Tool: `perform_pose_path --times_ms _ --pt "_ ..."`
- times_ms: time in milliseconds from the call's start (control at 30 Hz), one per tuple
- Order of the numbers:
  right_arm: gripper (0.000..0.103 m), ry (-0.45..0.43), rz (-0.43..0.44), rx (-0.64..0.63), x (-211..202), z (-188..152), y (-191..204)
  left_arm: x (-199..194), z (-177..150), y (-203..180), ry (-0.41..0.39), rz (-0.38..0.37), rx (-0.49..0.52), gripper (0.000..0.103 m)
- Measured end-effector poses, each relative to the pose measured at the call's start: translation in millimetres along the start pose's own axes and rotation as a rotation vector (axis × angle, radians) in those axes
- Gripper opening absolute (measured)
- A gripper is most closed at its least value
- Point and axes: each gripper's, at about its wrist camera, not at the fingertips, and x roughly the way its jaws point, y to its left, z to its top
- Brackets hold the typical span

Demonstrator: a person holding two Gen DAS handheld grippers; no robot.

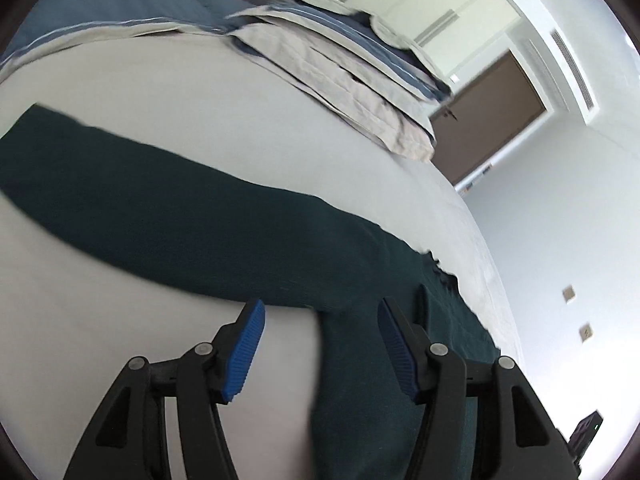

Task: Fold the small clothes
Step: 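Grasp the other sleeve with the left gripper and fold it across the body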

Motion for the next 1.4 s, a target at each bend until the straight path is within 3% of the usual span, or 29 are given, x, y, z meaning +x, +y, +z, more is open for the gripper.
perform_pose_path --times_ms 233,400,600,667,833,867,933,1033,1233,1333,1400 --pt "0.048 0.034 0.086 -0.066 -1 -29 69 -55 35 114 -0.126 0.094 -0.284 0.065" --pt "0.048 0.044 0.127 -0.074 -7 -40 93 -66 44 180 -0.187 0.019 -0.567 0.069" --pt "0.048 0.064 0.132 -0.082 -2 -49 100 -57 56 205 -0.25 -0.041 -0.717 0.068" --pt "0.048 0.071 0.135 -0.08 0 -52 101 -55 60 207 -0.26 -0.023 -0.736 0.064" --pt "0.048 0.078 0.144 -0.072 6 -55 97 -53 56 219 -0.291 0.025 -0.826 0.026" --pt "0.048 0.078 0.144 -0.072 7 -54 96 -52 57 218 -0.285 0.042 -0.813 0.024" --pt "0.048 0.075 0.147 -0.067 6 -54 94 -49 62 211 -0.274 0.069 -0.775 0.008" --pt "0.048 0.065 0.154 -0.038 7 -53 84 -52 72 178 -0.269 0.102 -0.65 0.007" --pt "0.048 0.057 0.158 0.032 8 -57 59 -30 85 19 -0.22 0.13 -0.145 0.008" --pt "0.048 0.049 0.153 0.069 5 -61 42 1 62 -78 -0.172 0.127 0.151 0.008" --pt "0.048 0.042 0.145 0.096 3 -61 29 27 29 -138 -0.121 0.115 0.337 0.008"
